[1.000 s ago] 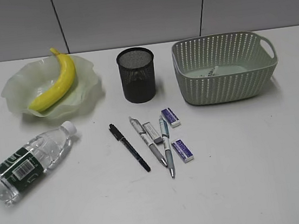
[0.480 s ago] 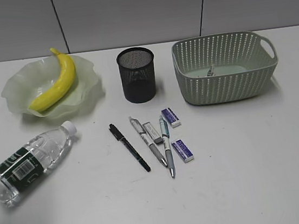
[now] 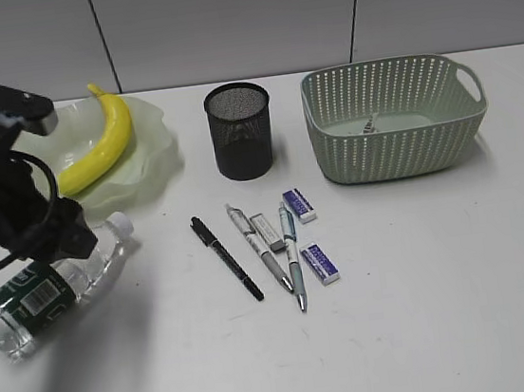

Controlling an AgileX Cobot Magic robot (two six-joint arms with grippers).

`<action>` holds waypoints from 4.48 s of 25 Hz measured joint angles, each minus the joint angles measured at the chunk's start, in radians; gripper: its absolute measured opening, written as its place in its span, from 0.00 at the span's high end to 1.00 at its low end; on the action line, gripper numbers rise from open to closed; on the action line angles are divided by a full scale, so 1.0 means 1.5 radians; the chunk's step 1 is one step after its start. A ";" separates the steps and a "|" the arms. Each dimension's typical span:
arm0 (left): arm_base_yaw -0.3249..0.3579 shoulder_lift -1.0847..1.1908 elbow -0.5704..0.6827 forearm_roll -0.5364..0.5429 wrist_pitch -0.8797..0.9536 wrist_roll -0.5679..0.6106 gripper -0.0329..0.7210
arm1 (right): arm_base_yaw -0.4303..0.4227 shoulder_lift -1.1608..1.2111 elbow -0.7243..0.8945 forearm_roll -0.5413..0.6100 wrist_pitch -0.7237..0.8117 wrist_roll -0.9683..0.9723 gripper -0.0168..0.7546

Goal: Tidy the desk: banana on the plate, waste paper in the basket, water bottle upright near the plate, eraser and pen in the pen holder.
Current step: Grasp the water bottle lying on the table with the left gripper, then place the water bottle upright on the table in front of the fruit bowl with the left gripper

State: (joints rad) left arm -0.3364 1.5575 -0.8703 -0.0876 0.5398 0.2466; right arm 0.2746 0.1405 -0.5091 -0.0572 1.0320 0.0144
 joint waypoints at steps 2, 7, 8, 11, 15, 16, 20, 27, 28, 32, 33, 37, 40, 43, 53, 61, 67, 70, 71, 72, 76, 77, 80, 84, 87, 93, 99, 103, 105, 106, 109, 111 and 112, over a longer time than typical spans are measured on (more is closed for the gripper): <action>0.000 0.050 -0.017 0.014 -0.003 0.000 0.17 | 0.000 0.000 0.000 -0.001 0.000 0.000 0.41; 0.000 0.122 -0.031 0.037 -0.051 0.001 0.16 | 0.000 0.000 0.000 -0.001 0.000 0.000 0.41; 0.000 0.130 -0.031 0.040 -0.070 0.002 0.16 | 0.000 0.000 0.000 -0.001 0.000 0.000 0.41; 0.000 0.155 -0.031 0.049 -0.098 0.002 0.16 | 0.000 0.000 0.000 -0.001 0.000 -0.001 0.41; 0.000 0.187 -0.031 0.058 -0.106 0.002 0.19 | 0.000 0.000 0.000 -0.001 0.000 -0.001 0.41; 0.000 0.195 -0.031 0.058 -0.108 0.002 0.21 | 0.000 0.000 0.000 -0.001 0.000 -0.001 0.41; -0.002 0.199 -0.031 0.052 -0.109 0.002 0.30 | 0.000 0.000 0.000 -0.001 0.000 -0.001 0.41; -0.035 0.167 -0.031 0.028 -0.070 0.002 0.30 | 0.000 0.000 0.000 -0.001 0.000 0.000 0.42; -0.037 0.152 -0.031 0.019 -0.061 0.002 0.30 | 0.000 0.000 0.000 -0.001 0.000 0.000 0.43; -0.039 0.072 -0.020 -0.014 -0.044 0.002 0.30 | 0.000 0.000 0.000 -0.001 0.000 0.000 0.44; -0.039 0.045 -0.012 -0.019 -0.044 0.002 0.30 | 0.000 0.000 0.000 -0.001 0.000 0.000 0.44; -0.039 -0.068 0.051 -0.061 -0.079 0.002 0.30 | 0.000 0.000 0.000 -0.001 0.000 -0.001 0.44; -0.039 -0.160 0.132 -0.117 -0.170 0.002 0.30 | 0.000 0.000 0.000 -0.001 0.000 0.000 0.44; -0.039 -0.245 0.230 -0.174 -0.306 0.002 0.30 | 0.000 0.000 0.000 -0.001 0.000 0.000 0.44; -0.039 -0.283 0.333 -0.215 -0.668 -0.086 0.30 | 0.000 0.000 0.000 -0.001 0.000 0.000 0.44; -0.040 -0.127 0.334 -0.054 -0.987 -0.202 0.30 | 0.000 0.000 0.000 -0.001 0.000 0.000 0.44; -0.040 -0.007 0.334 -0.027 -1.121 -0.284 0.30 | 0.000 0.000 0.000 -0.001 0.000 0.000 0.44; -0.040 0.017 0.344 -0.016 -1.122 -0.285 0.30 | 0.000 0.000 0.000 -0.001 0.000 0.000 0.44; -0.040 0.022 0.349 -0.014 -1.123 -0.282 0.30 | 0.000 0.000 0.000 -0.001 0.000 0.000 0.44; -0.040 0.028 0.352 -0.013 -1.123 -0.277 0.30 | 0.000 0.000 0.000 -0.001 0.000 0.000 0.44; -0.040 0.076 0.354 0.011 -1.130 -0.262 0.30 | 0.000 0.000 0.000 -0.001 0.000 0.000 0.44; -0.040 0.090 0.354 0.013 -1.130 -0.260 0.30 | 0.000 0.000 0.000 -0.001 0.000 0.000 0.44; -0.040 0.137 0.349 0.013 -1.128 -0.249 0.30 | 0.000 0.000 0.000 -0.001 0.000 0.000 0.44; -0.040 0.177 0.325 0.012 -1.125 -0.226 0.30 | 0.000 0.000 0.000 -0.001 0.000 0.000 0.44; -0.040 0.198 0.305 0.012 -1.127 -0.224 0.30 | 0.000 0.000 0.000 -0.001 0.000 -0.001 0.44; -0.040 0.223 0.293 0.012 -1.153 -0.224 0.30 | 0.000 0.000 0.000 -0.001 0.000 -0.001 0.44; -0.040 0.228 0.292 0.012 -1.162 -0.224 0.30 | 0.000 0.000 0.000 -0.001 0.000 -0.001 0.44; -0.040 0.228 0.292 0.011 -1.162 -0.224 0.30 | 0.000 0.000 0.000 -0.001 0.000 -0.001 0.44; -0.040 0.228 0.293 0.011 -1.162 -0.224 0.30 | 0.000 0.000 0.000 -0.001 0.000 -0.001 0.44; -0.040 0.228 0.294 0.011 -1.162 -0.224 0.30 | 0.000 0.000 0.000 -0.001 0.000 -0.001 0.44; -0.040 0.228 0.297 0.011 -1.167 -0.225 0.30 | 0.000 0.000 0.000 -0.001 0.000 -0.001 0.44; -0.040 0.226 0.304 0.011 -1.171 -0.225 0.30 | 0.000 0.000 0.000 -0.001 0.000 -0.001 0.44; -0.040 0.224 0.307 0.011 -1.172 -0.225 0.30 | 0.000 0.000 0.000 -0.001 0.000 -0.001 0.44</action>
State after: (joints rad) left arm -0.3961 1.8936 -0.4100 -0.0710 -1.2181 -0.0910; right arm 0.2746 0.1405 -0.5091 -0.0582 1.0320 0.0133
